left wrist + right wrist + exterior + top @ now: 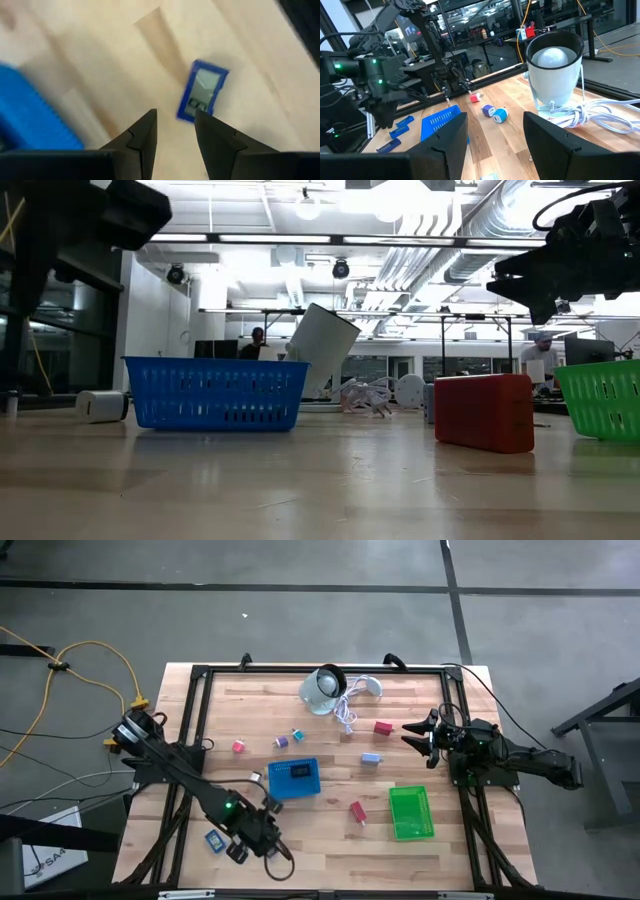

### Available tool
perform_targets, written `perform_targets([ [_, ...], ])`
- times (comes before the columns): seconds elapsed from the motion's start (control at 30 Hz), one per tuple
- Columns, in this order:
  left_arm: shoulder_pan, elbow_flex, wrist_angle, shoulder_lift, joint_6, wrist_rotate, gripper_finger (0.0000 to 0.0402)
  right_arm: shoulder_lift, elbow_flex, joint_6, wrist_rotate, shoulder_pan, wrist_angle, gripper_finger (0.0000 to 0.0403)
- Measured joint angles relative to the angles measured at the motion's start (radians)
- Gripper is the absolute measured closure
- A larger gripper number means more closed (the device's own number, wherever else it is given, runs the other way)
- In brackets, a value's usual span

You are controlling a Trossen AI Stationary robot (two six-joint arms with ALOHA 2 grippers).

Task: Pick & Place Office items
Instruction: Put the violet digital clock into the blue bin

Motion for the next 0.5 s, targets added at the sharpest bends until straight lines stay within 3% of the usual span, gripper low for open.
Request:
perform_targets([
  [0.5, -0.036, 0.001, 0.095, 0.076, 0.052, 0.012, 0.0269, 0.001, 0.0, 0.0, 0.001, 0.0, 0.0, 0.0224],
])
